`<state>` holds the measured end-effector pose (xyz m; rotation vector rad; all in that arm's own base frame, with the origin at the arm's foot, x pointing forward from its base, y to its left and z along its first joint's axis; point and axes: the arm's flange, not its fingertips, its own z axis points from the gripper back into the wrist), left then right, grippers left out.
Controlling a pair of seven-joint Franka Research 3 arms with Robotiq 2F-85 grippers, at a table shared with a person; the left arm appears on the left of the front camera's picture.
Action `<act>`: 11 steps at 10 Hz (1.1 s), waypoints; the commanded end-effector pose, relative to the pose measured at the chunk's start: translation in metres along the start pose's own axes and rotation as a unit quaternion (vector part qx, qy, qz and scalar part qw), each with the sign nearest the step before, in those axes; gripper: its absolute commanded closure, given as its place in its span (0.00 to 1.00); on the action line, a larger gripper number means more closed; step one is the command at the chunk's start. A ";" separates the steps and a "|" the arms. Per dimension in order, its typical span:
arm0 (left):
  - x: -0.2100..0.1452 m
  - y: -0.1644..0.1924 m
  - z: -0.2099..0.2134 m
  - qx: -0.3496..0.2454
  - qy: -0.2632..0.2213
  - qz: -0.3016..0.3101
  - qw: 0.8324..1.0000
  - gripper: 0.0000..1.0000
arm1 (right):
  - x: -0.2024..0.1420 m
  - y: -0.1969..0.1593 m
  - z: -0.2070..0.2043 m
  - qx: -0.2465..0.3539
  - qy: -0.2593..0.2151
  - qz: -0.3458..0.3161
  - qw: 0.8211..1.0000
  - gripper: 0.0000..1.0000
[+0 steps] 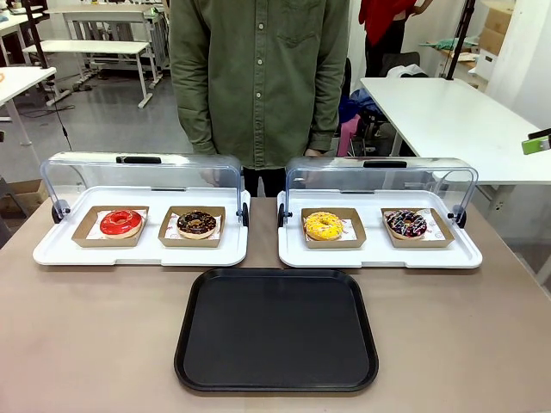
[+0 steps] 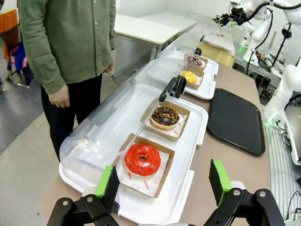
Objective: Move the second donut from the left to the tray.
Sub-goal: Pick up the Paper togo box containing the Donut indicated by the person and place it on the Handle tray.
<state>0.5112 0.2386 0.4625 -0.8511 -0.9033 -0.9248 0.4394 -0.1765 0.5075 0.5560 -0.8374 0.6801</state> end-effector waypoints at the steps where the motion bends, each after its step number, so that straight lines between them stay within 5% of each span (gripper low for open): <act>1: 0.002 -0.001 0.000 -0.003 -0.001 -0.001 1.000 0.00 | 0.002 0.005 -0.001 0.000 -0.005 -0.003 1.000 0.00; 11: 0.002 -0.001 0.000 -0.003 -0.001 -0.001 1.000 0.00 | 0.002 0.005 -0.001 0.000 -0.005 -0.003 1.000 0.00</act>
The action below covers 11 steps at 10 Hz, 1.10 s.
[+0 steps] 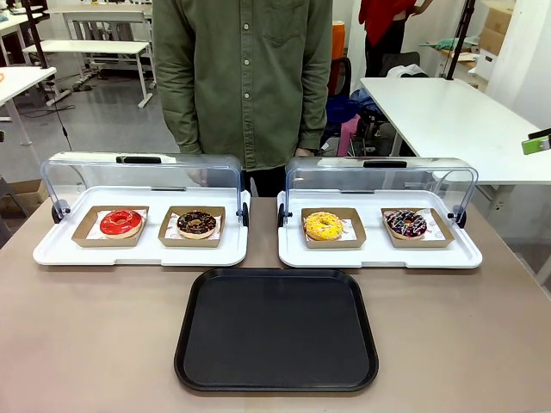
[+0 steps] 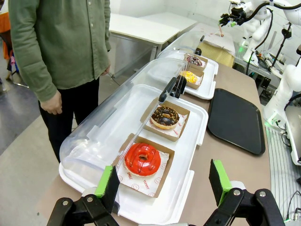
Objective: Move the second donut from the left to the tray.
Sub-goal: Pick up the Paper togo box containing the Donut indicated by the person and place it on the Handle tray.
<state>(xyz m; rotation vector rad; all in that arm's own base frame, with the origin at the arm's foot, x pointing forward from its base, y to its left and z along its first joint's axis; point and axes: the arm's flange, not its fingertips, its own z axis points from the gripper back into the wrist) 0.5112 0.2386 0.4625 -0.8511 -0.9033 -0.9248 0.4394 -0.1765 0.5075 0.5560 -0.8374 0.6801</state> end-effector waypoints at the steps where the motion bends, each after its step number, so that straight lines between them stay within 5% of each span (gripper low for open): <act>1: 0.002 -0.001 0.000 -0.003 -0.001 -0.001 1.000 0.00 | 0.002 0.005 -0.001 0.000 -0.005 -0.003 1.000 0.00; 11: 0.002 -0.001 0.000 -0.003 -0.001 -0.001 1.000 0.00 | 0.002 0.005 -0.001 0.000 -0.005 -0.003 1.000 0.00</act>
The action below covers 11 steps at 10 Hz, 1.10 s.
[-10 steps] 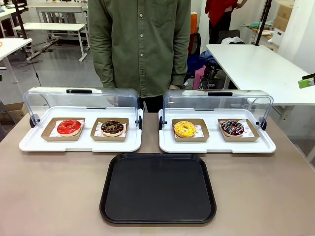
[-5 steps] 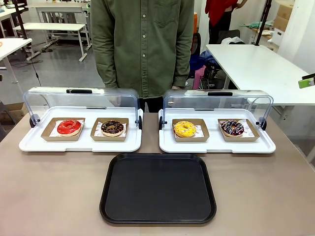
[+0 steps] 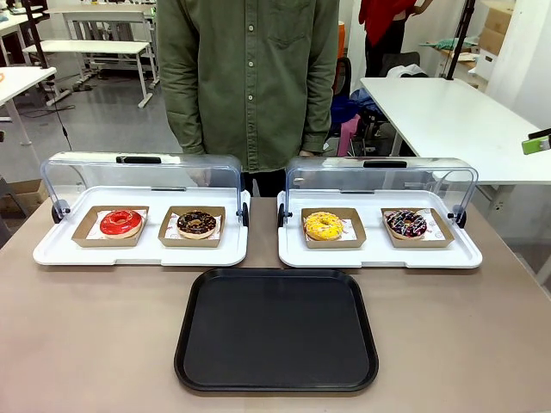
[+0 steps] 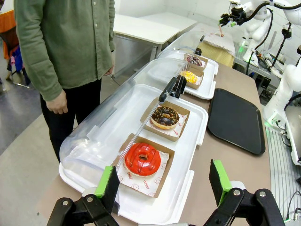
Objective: Move the second donut from the left to the tray.
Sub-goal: Pick up the Paper togo box containing the Donut indicated by the person and place it on the Handle tray.
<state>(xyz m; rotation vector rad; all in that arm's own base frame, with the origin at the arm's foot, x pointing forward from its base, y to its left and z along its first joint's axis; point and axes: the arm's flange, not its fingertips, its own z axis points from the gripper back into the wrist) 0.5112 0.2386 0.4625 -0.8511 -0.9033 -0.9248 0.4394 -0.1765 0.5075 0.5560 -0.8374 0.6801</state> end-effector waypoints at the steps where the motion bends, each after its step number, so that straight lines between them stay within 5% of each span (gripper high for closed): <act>1: 0.002 -0.001 0.000 -0.003 -0.001 -0.001 1.000 0.00 | 0.002 0.005 -0.001 0.000 -0.005 -0.003 1.000 0.00; 11: 0.002 -0.001 0.000 -0.003 -0.001 -0.001 1.000 0.00 | 0.002 0.005 -0.001 0.000 -0.005 -0.003 1.000 0.00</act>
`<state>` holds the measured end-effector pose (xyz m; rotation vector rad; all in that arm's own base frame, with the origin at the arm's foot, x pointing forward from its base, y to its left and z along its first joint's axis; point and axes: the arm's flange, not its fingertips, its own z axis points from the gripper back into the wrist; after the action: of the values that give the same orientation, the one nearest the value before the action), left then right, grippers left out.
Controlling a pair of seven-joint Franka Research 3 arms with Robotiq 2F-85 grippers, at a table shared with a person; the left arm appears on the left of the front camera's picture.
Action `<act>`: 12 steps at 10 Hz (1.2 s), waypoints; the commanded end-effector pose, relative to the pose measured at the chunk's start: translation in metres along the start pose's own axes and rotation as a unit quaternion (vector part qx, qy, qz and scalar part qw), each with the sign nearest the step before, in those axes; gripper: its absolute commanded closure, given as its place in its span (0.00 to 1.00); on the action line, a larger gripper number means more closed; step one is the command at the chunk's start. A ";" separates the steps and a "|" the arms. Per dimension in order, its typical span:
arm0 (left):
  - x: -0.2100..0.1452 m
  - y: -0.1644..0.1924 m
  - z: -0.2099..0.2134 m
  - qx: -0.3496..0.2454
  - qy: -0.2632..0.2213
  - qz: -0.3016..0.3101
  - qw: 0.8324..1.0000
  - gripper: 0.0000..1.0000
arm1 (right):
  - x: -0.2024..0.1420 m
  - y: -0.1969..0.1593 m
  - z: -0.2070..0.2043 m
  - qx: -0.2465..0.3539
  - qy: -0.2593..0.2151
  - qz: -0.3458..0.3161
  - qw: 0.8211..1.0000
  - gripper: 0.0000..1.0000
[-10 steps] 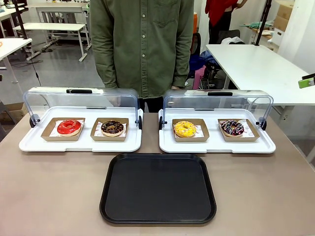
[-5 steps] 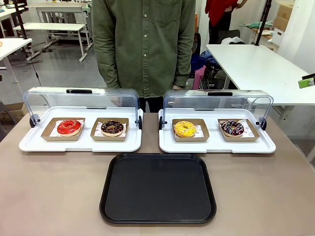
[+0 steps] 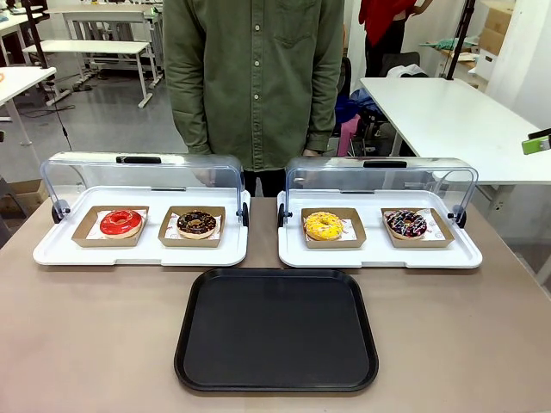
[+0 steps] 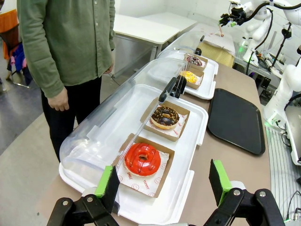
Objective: Move the second donut from the left to the tray.
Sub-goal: Pick up the Paper togo box containing the Donut indicated by the person and place it on the Handle tray.
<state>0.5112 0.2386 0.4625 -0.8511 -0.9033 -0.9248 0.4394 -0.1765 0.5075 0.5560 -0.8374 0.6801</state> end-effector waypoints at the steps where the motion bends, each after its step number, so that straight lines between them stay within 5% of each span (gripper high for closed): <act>1: 0.002 -0.001 0.000 -0.003 -0.001 -0.001 1.000 0.00 | 0.002 0.005 -0.001 0.000 -0.005 -0.003 1.000 0.00; 12: 0.002 -0.001 0.000 -0.003 -0.001 -0.001 1.000 0.00 | 0.002 0.005 -0.001 0.000 -0.005 -0.003 1.000 0.00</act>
<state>0.5112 0.2386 0.4625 -0.8511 -0.9033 -0.9248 0.4394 -0.1765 0.5075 0.5560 -0.8374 0.6801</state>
